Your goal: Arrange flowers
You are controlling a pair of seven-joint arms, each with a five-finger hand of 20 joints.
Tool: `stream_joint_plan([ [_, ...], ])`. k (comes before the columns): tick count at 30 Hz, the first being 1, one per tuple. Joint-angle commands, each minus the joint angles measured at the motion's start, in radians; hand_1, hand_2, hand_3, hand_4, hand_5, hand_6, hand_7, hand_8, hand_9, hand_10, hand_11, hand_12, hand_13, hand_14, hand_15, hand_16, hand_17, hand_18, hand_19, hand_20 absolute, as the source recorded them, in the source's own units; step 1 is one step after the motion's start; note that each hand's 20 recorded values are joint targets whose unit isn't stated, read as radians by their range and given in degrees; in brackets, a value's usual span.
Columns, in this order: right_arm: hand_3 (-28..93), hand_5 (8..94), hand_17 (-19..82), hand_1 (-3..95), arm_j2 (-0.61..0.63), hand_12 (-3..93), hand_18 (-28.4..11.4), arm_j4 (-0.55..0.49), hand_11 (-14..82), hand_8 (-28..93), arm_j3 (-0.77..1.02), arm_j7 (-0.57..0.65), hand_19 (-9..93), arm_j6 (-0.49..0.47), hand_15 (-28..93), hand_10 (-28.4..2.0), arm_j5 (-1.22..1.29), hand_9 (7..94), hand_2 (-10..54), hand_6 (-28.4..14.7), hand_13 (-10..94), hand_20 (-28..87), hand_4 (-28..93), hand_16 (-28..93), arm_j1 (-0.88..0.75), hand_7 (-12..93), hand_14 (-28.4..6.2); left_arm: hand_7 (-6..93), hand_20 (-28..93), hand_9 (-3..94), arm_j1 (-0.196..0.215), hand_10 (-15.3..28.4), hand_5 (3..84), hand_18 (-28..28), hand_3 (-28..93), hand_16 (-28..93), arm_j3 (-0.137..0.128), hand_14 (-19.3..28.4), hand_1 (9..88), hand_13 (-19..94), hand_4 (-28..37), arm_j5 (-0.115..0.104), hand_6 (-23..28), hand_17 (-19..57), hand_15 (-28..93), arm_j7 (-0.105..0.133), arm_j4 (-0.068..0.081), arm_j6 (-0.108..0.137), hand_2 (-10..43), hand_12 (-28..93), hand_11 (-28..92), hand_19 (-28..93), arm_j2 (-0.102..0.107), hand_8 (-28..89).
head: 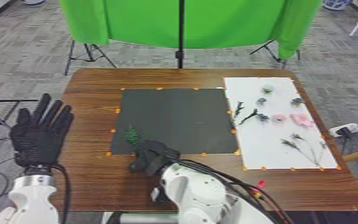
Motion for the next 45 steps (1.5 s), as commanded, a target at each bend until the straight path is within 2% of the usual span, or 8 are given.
stream_joint_plan([
  [1,93,78.0,33,17.7,-0.053,16.7,-28.4,0.059,22.6,-12,-0.014,-0.011,93,0.003,78,-26.9,-0.031,66.0,-1.0,-11.9,55,60,-12,24,0.019,10,-24.9,3.6,7,25.5,-0.02,14.7,33.0,10.4,73,-2,0.023,14.3,21.1,18,-28.3,0.001,8.2,-7.3,10,-0.021,0.018,-0.002,12.8,7,5,19,0.007,-9],
  [7,93,76.0,33,16.2,-0.075,16.6,-28.4,0.077,19.9,-12,-0.017,0.0,93,0.02,77,-26.9,-0.035,64.6,-3.3,-12.1,54,60,-4,23,0.023,10,-24.9,3.3,7,25.5,-0.028,14.6,33.0,10.4,73,-1,0.032,14.4,21.0,18,-28.3,0.001,8.2,-7.1,10,-0.034,0.022,0.001,12.7,7,5,19,0.014,-8],
  [15,93,77.1,33,16.5,-0.046,17.9,-28.4,0.021,21.3,-10,0.006,0.019,93,0.029,77,-26.6,0.033,64.3,-0.3,-9.6,54,59,-12,23,0.014,10,-24.7,3.5,8,25.6,0.012,14.8,33.1,10.4,74,-1,0.006,14.4,21.2,18,-28.3,-0.002,8.3,-7.0,10,-0.003,0.006,0.002,12.6,8,5,18,-0.003,-8],
  [19,93,84.8,32,15.0,-0.016,24.3,-28.4,-0.014,38.9,-9,0.006,0.057,93,0.158,80,-26.0,0.042,66.1,-0.8,-6.3,56,56,-17,25,0.016,16,-24.5,4.0,8,25.8,0.032,14.7,33.2,10.7,74,-1,-0.008,14.4,21.2,18,-28.3,-0.005,8.2,-7.3,11,0.005,-0.002,0.009,12.6,8,6,19,-0.011,-8],
  [24,91,87.6,31,16.6,0.029,31.2,-28.4,-0.091,51.8,-7,0.094,0.054,93,0.181,83,-25.4,0.09,64.4,0.0,-4.9,57,55,-23,27,-0.023,27,-24.0,4.7,8,25.9,0.051,14.6,33.2,10.8,74,-1,-0.024,14.4,21.1,18,-28.3,-0.004,8.1,-7.4,11,0.0,-0.009,0.011,12.5,8,6,19,-0.027,-8],
  [27,87,81.0,32,18.5,0.064,31.7,-28.4,-0.102,51.6,-9,0.184,0.069,93,0.25,83,-24.8,0.084,63.5,0.8,-5.3,57,55,-22,28,-0.044,34,-23.4,5.1,8,25.9,0.038,14.5,33.2,10.9,74,-1,-0.026,14.4,20.9,18,-28.3,0.001,8.0,-7.5,12,-0.004,0.0,0.008,12.5,8,6,19,-0.031,-9],
  [32,83,75.9,31,23.3,0.166,29.3,-28.4,-0.13,49.4,-12,0.37,0.186,93,0.333,82,-24.3,0.027,62.4,0.6,-6.6,56,54,-21,28,-0.112,33,-22.8,5.5,7,26.0,0.051,14.6,33.3,10.9,74,-2,-0.032,14.5,20.9,18,-28.3,0.001,7.9,-7.8,12,0.0,-0.011,0.01,12.5,7,7,20,-0.033,-9],
  [45,79,68.8,30,30.3,0.343,24.6,-28.4,-0.135,42.8,-12,0.834,0.446,92,0.314,79,-24.2,-0.18,61.4,-9.5,-8.5,55,54,-24,26,-0.391,21,-22.2,5.9,7,26.0,0.091,14.9,33.5,11.1,75,-3,-0.055,14.8,20.8,18,-28.3,-0.007,8.0,-8.2,14,0.029,-0.027,0.017,12.4,7,8,21,-0.034,-9],
])
